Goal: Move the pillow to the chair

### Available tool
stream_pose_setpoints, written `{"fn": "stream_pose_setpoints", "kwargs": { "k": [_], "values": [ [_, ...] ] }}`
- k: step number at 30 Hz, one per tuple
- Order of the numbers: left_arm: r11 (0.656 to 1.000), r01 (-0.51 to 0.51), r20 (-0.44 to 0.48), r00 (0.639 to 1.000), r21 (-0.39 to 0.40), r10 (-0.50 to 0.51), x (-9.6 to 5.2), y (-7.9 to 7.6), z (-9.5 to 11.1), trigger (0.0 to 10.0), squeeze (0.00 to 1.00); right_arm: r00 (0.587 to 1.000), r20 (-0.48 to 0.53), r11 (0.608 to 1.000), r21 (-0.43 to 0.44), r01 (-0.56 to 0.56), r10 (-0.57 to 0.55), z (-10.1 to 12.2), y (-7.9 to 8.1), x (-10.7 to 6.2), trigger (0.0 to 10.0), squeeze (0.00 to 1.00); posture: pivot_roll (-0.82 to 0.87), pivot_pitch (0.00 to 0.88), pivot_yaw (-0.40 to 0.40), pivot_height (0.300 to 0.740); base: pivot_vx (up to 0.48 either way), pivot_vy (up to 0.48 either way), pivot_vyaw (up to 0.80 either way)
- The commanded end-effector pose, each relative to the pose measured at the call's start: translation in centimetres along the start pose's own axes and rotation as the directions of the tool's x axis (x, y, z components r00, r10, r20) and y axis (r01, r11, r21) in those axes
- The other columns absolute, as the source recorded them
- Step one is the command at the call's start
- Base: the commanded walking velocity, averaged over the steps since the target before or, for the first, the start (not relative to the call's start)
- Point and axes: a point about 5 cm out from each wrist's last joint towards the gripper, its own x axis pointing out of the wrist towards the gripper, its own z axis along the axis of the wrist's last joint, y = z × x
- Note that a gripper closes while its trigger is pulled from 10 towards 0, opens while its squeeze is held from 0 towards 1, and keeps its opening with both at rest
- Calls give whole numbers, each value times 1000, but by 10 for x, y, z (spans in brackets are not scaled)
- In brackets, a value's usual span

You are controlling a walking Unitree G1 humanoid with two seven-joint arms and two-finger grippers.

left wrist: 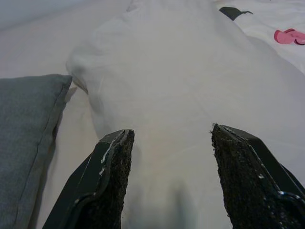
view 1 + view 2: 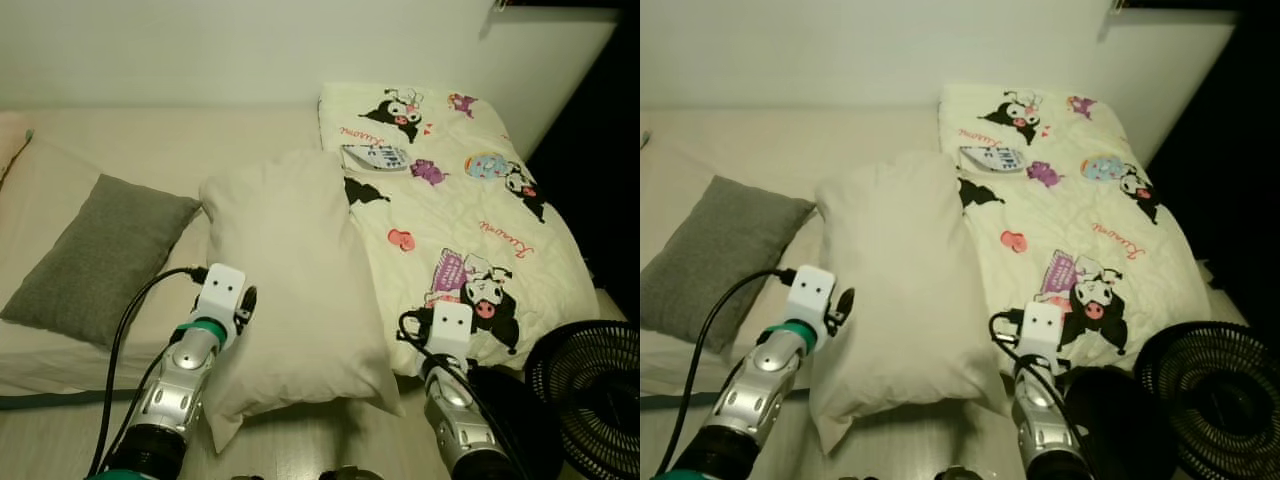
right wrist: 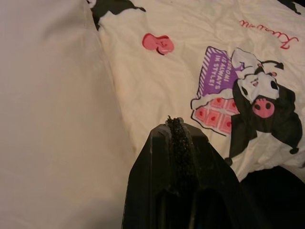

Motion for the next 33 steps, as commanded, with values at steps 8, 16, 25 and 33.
{"fn": "stream_pose_setpoints", "kwargs": {
  "k": [8, 16, 25, 33],
  "values": [
    [1000, 7, 23, 1000, 17, -8, -2, -5, 2, 10000, 0, 1000, 22, 1000, 25, -16, 16, 5, 5, 1, 10000, 0, -64, 41, 44, 671, 0, 0, 0],
    [999, -39, 42, 998, -3, 39, -1, 1, 5, 10000, 0, 999, 35, 999, 27, -24, 23, 8, 6, 2, 10000, 0, -63, 43, 40, 638, 0, 0, 0],
    [991, -128, 36, 991, -39, 129, -1, 12, 6, 10000, 0, 998, 47, 999, 30, -34, 32, 11, 8, 3, 10000, 0, -67, 40, 40, 611, 0, 0, -102],
    [977, -209, 27, 977, -42, 210, -2, 21, 4, 10000, 0, 997, 50, 998, 6, -65, 65, 14, 12, 6, 10000, 0, -68, 44, 32, 611, 0, 0, 0]
  ]
}}
